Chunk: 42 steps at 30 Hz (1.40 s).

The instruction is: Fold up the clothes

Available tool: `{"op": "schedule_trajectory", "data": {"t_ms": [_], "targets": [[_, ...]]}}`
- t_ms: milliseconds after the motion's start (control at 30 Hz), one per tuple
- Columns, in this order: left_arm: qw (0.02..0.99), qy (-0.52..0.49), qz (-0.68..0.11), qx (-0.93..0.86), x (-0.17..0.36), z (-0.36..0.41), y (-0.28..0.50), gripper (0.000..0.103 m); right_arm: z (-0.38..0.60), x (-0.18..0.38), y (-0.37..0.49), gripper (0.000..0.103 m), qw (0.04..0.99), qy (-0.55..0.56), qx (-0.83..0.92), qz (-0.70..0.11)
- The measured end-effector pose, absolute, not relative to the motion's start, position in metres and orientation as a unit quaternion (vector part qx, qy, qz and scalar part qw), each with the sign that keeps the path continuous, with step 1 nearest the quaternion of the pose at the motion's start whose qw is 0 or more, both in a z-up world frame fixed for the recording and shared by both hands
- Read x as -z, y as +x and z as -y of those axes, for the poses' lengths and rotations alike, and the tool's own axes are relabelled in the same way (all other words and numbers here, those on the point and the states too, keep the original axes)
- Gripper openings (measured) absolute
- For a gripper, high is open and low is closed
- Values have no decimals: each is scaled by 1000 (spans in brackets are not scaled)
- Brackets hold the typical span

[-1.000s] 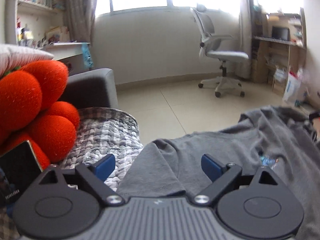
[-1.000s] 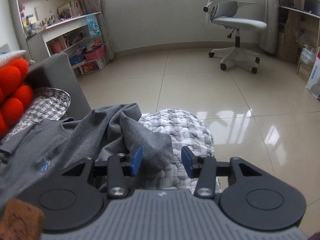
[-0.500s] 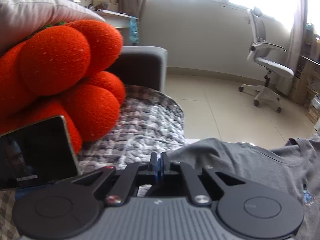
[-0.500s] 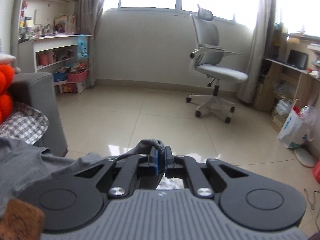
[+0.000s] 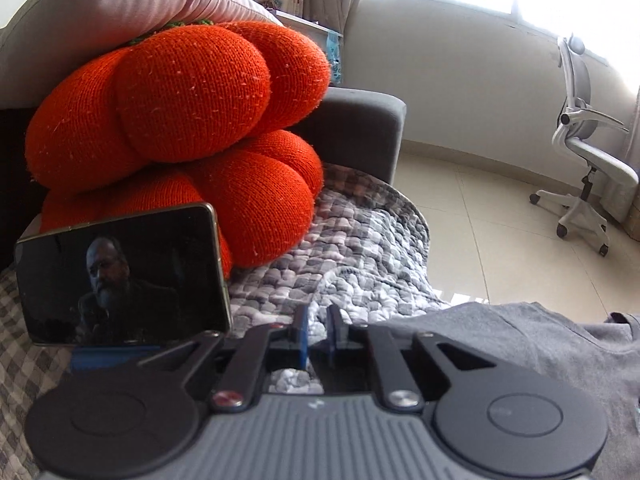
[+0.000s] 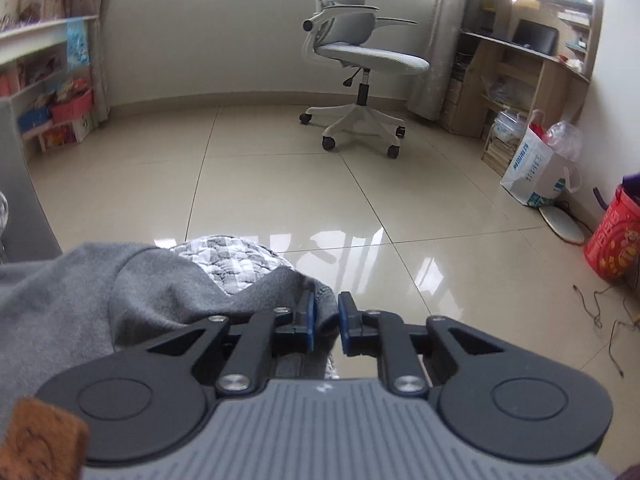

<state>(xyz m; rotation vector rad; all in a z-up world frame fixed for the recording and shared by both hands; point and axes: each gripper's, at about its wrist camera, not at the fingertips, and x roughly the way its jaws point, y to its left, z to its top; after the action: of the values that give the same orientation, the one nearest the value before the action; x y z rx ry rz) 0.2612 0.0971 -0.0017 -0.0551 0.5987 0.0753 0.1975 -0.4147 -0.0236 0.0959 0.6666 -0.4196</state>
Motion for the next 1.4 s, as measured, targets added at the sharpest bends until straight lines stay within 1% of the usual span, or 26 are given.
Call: {"op": "schedule_trajectory", "data": {"t_ms": [33, 67, 133, 200, 300, 433, 533, 700, 867, 967, 1200, 1367, 1400], "targets": [[956, -22, -290, -36, -1, -96, 252, 37, 416, 18, 191, 43, 925, 56, 196, -320], [957, -18, -287, -38, -3, -95, 242, 41, 415, 13, 183, 49, 928, 62, 189, -316], [956, -24, -289, -40, -6, -99, 219, 44, 415, 3, 168, 51, 933, 74, 174, -307], [950, -53, -307, -16, -5, -102, 187, 46, 415, -7, 147, 52, 934, 99, 149, -309], [941, -61, -332, 30, 3, -103, 115, 46, 415, -13, 110, 60, 929, 139, 69, -335], [934, -59, -346, 63, 15, -109, 25, 45, 412, -21, 42, 60, 929, 150, -20, -337], [925, -74, -364, 72, 23, -119, -13, 45, 412, -35, -10, 60, 933, 155, -51, -321], [926, -74, -364, 73, 22, -122, -49, 45, 396, -71, -84, 60, 947, 120, -98, -281], [927, -81, -361, 68, 18, -121, -74, 45, 382, -95, -129, 60, 960, 75, -114, -243], [923, -96, -365, 71, 20, -118, -83, 46, 373, -81, -133, 60, 957, 70, -110, -258], [919, -98, -372, 83, 25, -116, -100, 46, 349, -7, -133, 60, 940, 103, -88, -312], [918, -93, -374, 92, 27, -112, -99, 44, 343, 20, -138, 60, 935, 105, -74, -330], [917, -90, -377, 91, 29, -110, -97, 44, 346, 22, -138, 59, 935, 106, -71, -330]]}}
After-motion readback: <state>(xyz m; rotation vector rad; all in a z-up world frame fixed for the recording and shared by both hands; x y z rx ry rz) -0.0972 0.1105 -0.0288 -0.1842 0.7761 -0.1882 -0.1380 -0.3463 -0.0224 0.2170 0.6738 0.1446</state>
